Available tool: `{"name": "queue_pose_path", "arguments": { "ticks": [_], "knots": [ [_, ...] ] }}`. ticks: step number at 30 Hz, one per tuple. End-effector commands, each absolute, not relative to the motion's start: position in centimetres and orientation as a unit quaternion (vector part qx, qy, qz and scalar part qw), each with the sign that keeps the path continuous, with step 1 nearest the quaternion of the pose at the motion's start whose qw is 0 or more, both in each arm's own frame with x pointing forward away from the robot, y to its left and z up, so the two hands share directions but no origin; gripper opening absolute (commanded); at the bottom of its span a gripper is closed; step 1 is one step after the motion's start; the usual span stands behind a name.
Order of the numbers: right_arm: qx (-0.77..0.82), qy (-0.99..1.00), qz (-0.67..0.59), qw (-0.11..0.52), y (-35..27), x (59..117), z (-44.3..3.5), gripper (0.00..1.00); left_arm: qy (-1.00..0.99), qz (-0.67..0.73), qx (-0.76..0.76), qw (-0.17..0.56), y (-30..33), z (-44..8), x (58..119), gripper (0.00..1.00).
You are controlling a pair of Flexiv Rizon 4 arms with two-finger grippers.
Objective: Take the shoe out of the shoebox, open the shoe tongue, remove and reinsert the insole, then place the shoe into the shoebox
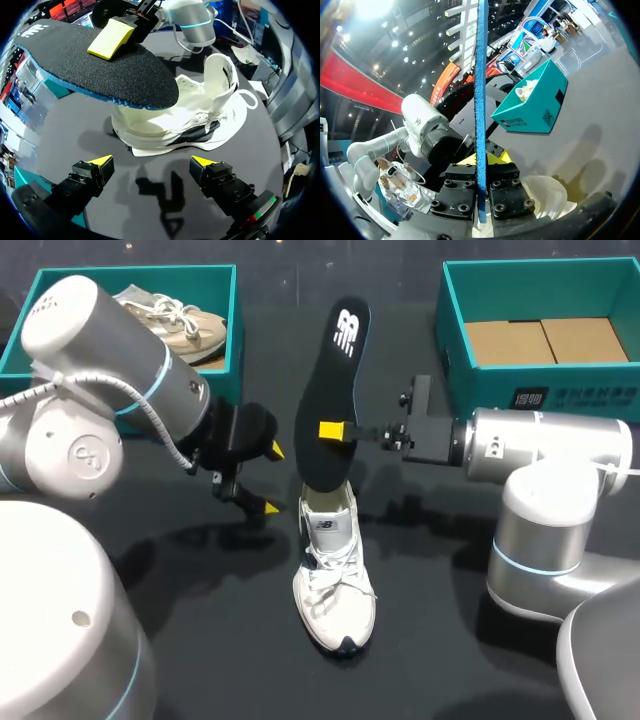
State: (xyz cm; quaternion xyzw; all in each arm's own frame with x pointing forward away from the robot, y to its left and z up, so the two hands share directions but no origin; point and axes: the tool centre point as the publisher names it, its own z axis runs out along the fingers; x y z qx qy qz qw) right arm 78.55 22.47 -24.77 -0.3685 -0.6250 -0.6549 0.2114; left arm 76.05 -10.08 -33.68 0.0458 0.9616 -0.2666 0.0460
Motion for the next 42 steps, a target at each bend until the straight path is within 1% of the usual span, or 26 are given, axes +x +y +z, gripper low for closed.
{"name": "queue_pose_path", "arguments": {
  "ticks": [1,5,16,18,32,42],
  "knots": [
    [-0.356,-0.626,-0.659,0.218,23.1,79.3,-25.8,0.0,0.961,-0.27,0.053,0.028,-11.0,-34.7,76.8,1.0],
    [-0.349,-0.628,-0.66,0.22,23.2,79.6,-26.3,0.0,0.959,-0.275,0.067,0.014,-11.2,-34.8,76.8,1.0],
    [-0.339,-0.625,-0.669,0.216,22.9,79.8,-26.9,0.0,0.962,-0.26,0.083,0.019,-12.6,-36.0,76.5,1.0],
    [-0.331,-0.62,-0.68,0.208,22.5,79.7,-26.9,0.0,0.962,-0.261,0.084,0.02,-12.6,-36.1,76.5,1.0],
    [-0.331,-0.62,-0.68,0.208,22.5,79.7,-26.9,0.0,0.963,-0.258,0.076,0.026,-12.4,-36.4,76.7,1.0],
    [-0.317,-0.611,-0.695,0.209,22.4,79.8,-27.0,0.0,0.962,-0.261,0.08,0.017,-12.4,-36.4,76.7,1.0]
  ]
}}
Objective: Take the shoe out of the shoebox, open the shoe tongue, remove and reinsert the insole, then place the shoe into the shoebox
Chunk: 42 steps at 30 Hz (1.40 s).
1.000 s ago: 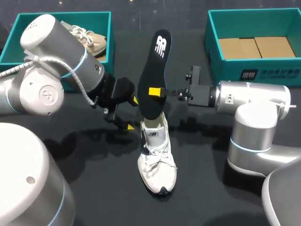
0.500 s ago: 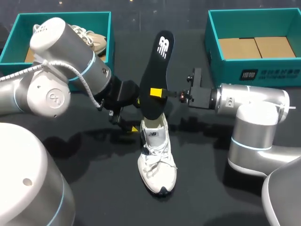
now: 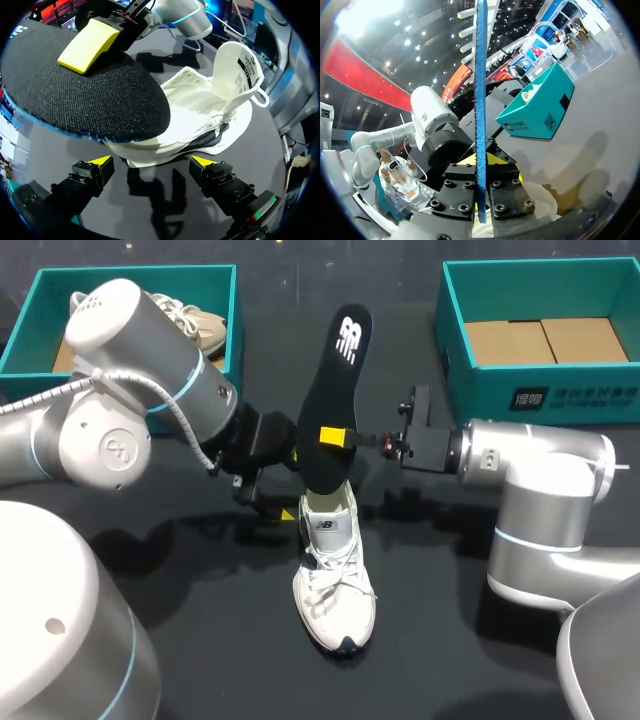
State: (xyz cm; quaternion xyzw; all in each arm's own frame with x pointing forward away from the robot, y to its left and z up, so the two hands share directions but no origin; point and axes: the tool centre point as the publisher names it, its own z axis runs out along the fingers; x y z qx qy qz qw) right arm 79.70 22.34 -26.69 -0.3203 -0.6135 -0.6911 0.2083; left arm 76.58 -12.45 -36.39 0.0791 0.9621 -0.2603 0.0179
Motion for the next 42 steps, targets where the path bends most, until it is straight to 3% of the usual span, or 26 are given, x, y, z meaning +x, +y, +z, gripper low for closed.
{"name": "queue_pose_path", "arguments": {
  "ticks": [1,42],
  "knots": [
    [-0.315,-0.61,-0.696,0.21,22.5,79.9,-27.0,0.0,0.962,-0.261,0.08,0.017,-12.4,-36.4,76.7,1.0],
    [-0.234,-0.65,-0.691,0.213,22.5,80.0,-28.8,0.0,0.962,-0.261,0.08,0.017,-12.4,-36.4,76.7,1.0]
  ]
}}
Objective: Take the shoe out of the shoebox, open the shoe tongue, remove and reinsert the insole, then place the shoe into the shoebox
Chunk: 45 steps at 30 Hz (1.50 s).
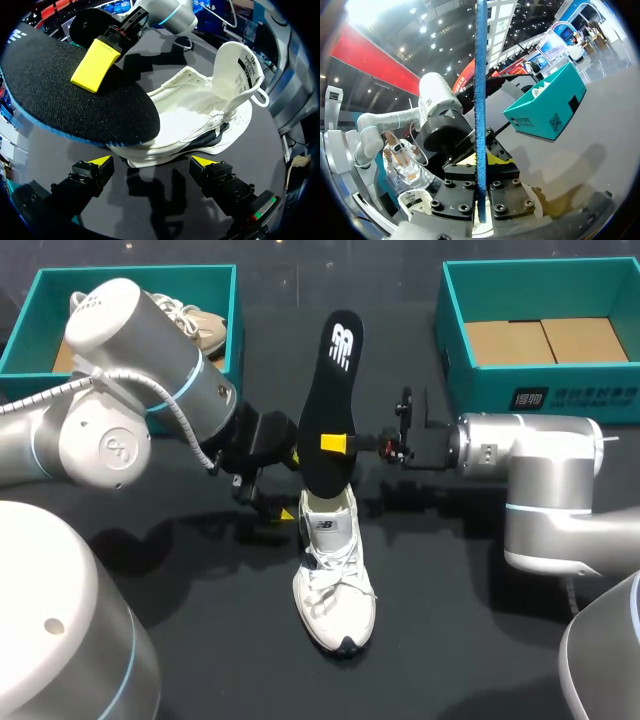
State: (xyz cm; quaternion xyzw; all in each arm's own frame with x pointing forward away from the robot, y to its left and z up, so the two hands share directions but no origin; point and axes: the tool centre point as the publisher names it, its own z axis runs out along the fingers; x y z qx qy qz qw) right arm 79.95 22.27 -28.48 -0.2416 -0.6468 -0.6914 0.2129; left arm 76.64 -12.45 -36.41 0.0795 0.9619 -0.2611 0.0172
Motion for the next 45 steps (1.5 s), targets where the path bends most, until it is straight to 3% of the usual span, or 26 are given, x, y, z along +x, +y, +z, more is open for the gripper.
{"name": "queue_pose_path", "arguments": {
  "ticks": [1,27,45],
  "knots": [
    [-0.228,-0.654,-0.69,0.213,22.6,80.0,-28.9,0.0,0.962,-0.261,0.08,0.017,-12.4,-36.4,76.7,1.0],
    [-0.156,-0.679,-0.685,0.214,22.6,78.3,-30.6,0.0,0.962,-0.261,0.08,0.017,-12.4,-36.4,76.7,1.0],
    [-0.196,-0.693,-0.661,0.21,22.3,75.9,-32.3,0.0,0.962,-0.261,0.08,0.017,-12.4,-36.4,76.7,1.0]
  ]
}}
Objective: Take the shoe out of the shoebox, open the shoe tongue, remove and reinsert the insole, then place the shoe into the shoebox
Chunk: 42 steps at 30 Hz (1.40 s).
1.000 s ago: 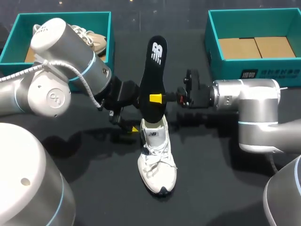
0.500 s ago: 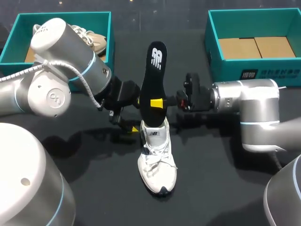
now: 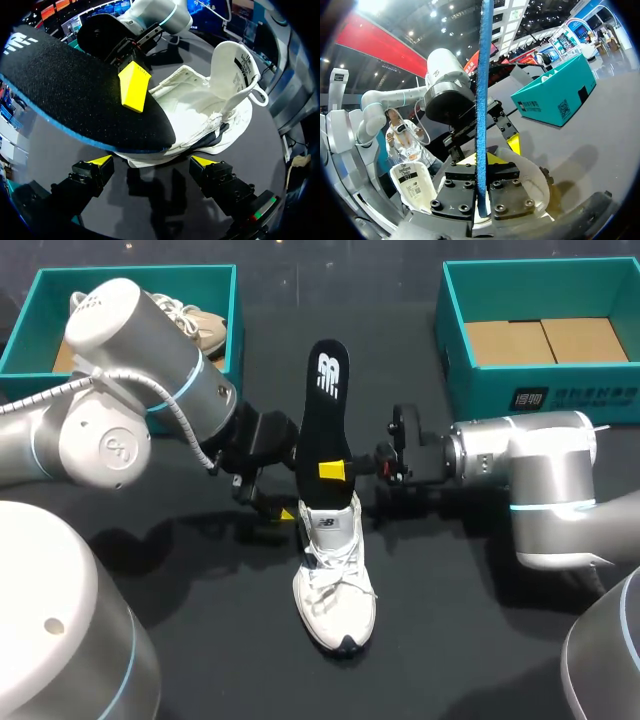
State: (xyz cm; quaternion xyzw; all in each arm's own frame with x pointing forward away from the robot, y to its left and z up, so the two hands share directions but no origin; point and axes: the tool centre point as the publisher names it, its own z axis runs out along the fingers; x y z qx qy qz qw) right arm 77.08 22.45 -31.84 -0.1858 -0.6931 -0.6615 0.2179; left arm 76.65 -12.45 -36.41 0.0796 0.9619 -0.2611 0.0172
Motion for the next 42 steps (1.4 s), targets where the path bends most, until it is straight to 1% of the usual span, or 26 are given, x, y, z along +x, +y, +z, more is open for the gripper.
{"name": "queue_pose_path", "arguments": {
  "ticks": [1,18,26,32,36,38,42],
  "knots": [
    [-0.199,-0.693,-0.661,0.21,22.2,75.7,-32.4,0.0,0.962,-0.261,0.08,0.017,-12.4,-36.4,76.7,1.0],
    [-0.262,-0.708,-0.62,0.216,22.7,72.8,-34.9,0.0,0.962,-0.261,0.08,0.017,-12.4,-36.4,76.7,1.0],
    [-0.276,-0.705,-0.617,0.215,22.4,71.7,-35.3,0.0,0.962,-0.261,0.08,0.017,-12.4,-36.4,76.7,1.0],
    [-0.269,-0.703,-0.626,0.206,22.3,71.8,-34.7,0.0,0.962,-0.261,0.08,0.017,-12.4,-36.4,76.7,1.0],
    [-0.259,-0.703,-0.63,0.204,22.3,72.1,-34.3,0.17,0.962,-0.261,0.08,0.017,-12.4,-36.4,76.7,1.0],
    [-0.253,-0.705,-0.631,0.204,22.4,72.3,-34.1,0.2,0.962,-0.261,0.08,0.017,-12.4,-36.4,76.7,1.0],
    [-0.243,-0.706,-0.633,0.205,22.6,72.7,-33.8,0.23,0.962,-0.261,0.08,0.017,-12.4,-36.4,76.7,1.0]
  ]
}}
